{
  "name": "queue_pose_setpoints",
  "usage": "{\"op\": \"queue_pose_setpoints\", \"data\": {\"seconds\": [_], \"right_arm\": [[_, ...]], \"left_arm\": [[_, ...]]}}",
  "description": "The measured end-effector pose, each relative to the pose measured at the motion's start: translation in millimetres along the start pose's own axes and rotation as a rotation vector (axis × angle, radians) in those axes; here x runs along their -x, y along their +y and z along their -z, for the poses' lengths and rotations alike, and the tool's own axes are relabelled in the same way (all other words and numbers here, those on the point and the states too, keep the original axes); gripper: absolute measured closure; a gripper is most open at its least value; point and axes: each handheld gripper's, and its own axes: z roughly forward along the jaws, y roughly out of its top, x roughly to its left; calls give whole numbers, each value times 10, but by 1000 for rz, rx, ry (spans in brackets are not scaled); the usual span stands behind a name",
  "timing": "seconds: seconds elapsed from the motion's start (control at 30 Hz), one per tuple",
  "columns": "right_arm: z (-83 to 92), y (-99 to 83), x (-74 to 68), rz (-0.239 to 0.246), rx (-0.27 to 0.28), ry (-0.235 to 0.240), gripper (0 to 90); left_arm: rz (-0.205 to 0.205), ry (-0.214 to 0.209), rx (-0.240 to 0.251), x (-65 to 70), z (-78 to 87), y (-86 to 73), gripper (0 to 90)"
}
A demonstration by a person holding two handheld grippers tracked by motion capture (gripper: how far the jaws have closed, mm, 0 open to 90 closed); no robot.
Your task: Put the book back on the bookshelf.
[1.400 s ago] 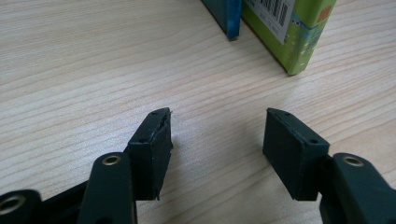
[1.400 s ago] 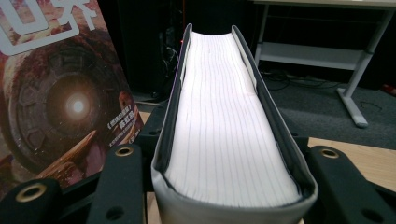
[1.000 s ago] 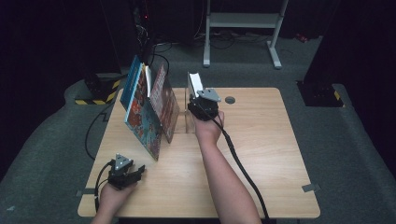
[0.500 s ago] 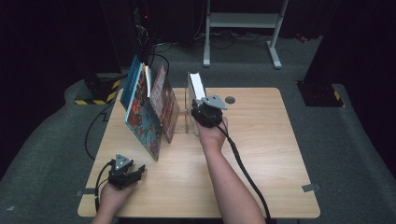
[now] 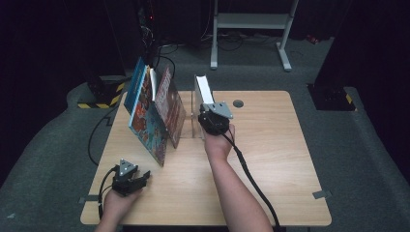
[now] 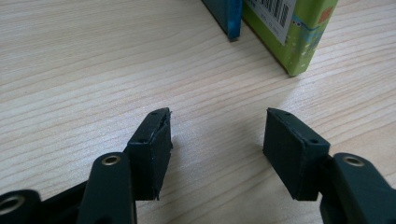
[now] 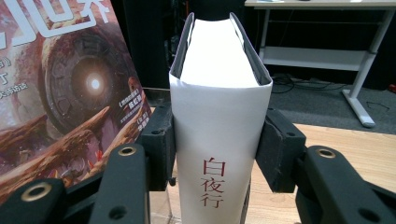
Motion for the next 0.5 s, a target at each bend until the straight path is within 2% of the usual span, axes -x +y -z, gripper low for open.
{"op": "queue_pose_setpoints", "data": {"seconds": [0.2,0.3,0.5], "right_arm": [[-6,3,3,-6,-2,1,523],[-11,9,23,-1,-3,19,511],[-10,10,63,-1,-26,58,407]], "left_arm": [[0,0,-1,0,0,0,417],[1,0,-1,1,0,0,418],[1,0,-1,1,-1,1,417]]}}
